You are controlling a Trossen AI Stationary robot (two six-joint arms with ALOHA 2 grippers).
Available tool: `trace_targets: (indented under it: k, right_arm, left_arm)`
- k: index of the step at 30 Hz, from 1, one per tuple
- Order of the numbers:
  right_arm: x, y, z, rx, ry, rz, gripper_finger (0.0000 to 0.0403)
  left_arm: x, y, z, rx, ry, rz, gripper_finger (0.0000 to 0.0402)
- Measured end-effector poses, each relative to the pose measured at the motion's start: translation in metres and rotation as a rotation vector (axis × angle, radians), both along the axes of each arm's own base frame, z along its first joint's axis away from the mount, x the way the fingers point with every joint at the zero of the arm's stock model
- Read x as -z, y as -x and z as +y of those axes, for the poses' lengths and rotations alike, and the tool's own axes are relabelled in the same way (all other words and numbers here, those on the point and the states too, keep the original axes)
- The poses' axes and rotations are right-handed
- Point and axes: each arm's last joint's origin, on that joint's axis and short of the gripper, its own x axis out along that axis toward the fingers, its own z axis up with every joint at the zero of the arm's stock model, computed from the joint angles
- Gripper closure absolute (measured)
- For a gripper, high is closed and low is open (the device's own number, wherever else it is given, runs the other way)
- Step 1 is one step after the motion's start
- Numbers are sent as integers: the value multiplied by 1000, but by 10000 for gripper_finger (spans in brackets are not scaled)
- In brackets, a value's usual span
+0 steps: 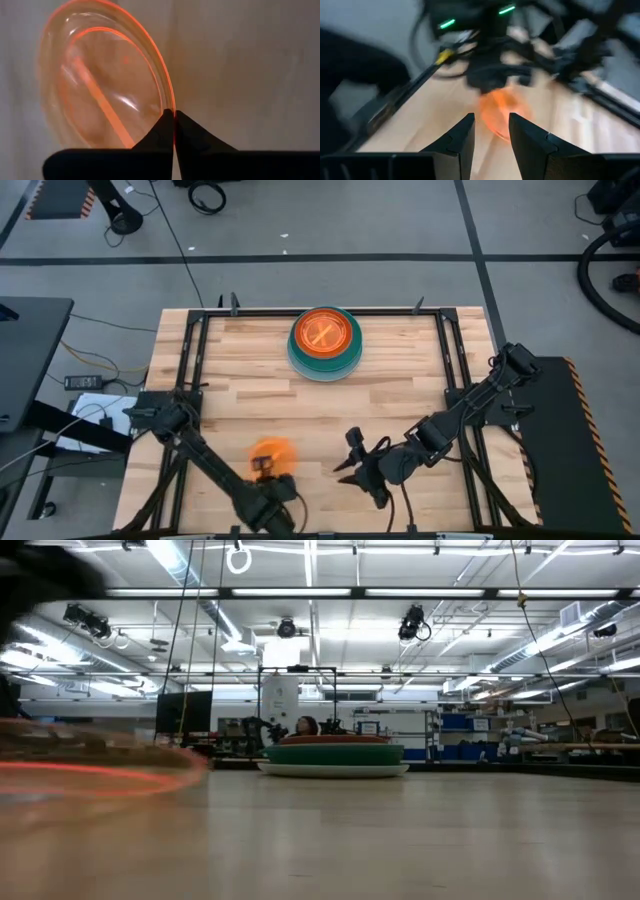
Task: Stack plastic plates
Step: Stack the orange plate on top of the orange plate
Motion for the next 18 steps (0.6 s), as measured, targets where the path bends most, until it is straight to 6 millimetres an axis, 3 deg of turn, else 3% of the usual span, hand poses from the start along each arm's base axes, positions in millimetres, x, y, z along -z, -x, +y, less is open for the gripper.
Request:
trace_targets:
  k: [3, 6, 9, 12, 15, 18]
  right_arm:
    - [14, 4, 3, -43, 94, 82, 273]
    - [40, 0, 7, -1, 212, 129, 273]
    - [73, -3, 12, -8, 365, 182, 272]
    - [94, -3, 22, 28, 514, 171, 264]
    - [101, -5, 30, 72, 582, 111, 248]
    - [106, -15, 35, 85, 519, 62, 225]
  left_arm:
    - [0, -14, 8, 232, -63, -20, 392]
    - [-1, -30, 14, 355, -73, -65, 393]
    - [-1, -39, 20, 400, -72, -82, 393]
    - [-2, -39, 25, 388, -99, -63, 393]
    - [-7, -35, 25, 370, -114, -71, 394]
    - [-17, -29, 19, 384, -121, -116, 394]
